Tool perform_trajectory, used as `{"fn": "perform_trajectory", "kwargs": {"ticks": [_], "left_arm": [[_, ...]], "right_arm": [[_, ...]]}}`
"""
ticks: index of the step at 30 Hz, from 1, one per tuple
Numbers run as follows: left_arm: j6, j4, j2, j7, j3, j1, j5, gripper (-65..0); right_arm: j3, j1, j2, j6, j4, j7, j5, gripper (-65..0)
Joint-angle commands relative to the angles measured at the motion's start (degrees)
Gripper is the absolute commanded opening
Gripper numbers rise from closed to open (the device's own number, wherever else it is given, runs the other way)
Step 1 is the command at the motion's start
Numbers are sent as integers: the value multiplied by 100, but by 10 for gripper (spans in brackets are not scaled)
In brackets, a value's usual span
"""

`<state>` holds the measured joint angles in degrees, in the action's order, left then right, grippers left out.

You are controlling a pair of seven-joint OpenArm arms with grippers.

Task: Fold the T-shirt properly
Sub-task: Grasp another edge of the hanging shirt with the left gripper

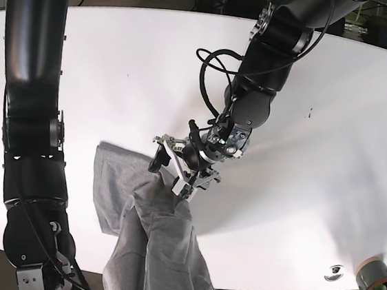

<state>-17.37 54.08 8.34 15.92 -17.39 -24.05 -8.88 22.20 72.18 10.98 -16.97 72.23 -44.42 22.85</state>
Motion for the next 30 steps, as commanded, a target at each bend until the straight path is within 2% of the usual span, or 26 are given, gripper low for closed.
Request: {"fn": "perform_trajectory", "kwargs": {"ticks": [1, 3, 6, 8, 13, 25, 27, 28, 30], "left_arm": [[53, -455, 66, -392, -340, -333, -57, -243], [475, -894, 66, -638, -631, -518, -92, -243], [1205, -1448, 66, -1060, -1026, -773, -92, -242], [1530, -1773, 66, -1351, -1351, -905, -101, -242], [1583, -2002, 66, -1509, -1756, -966, -101, -242], [1591, -2151, 66, -1641, -1800, -940, -101, -249], [1574, -2354, 66, -1676, -1800, -966, -101, -289], [1574, -2441, 66, -1685, -1800, -975, -101, -333], [1574, -2617, 66, -1904, -1800, -975, -92, -475]], "right_arm": [[-53, 262, 84, 31, 96, 201, 23, -631], [-53, 262, 119, 31, 105, 201, 23, -631], [-53, 262, 181, -145, 105, 201, 14, -631], [-61, 262, 181, -268, 78, 201, 14, -631], [-61, 262, 216, -303, 246, 201, 14, -631], [-70, 262, 216, -303, 263, 201, 14, -631], [-79, 262, 216, -303, 263, 201, 14, -631], [-79, 262, 216, -303, 263, 201, 14, -631], [-96, 262, 216, -303, 254, 201, 14, -631]]}}
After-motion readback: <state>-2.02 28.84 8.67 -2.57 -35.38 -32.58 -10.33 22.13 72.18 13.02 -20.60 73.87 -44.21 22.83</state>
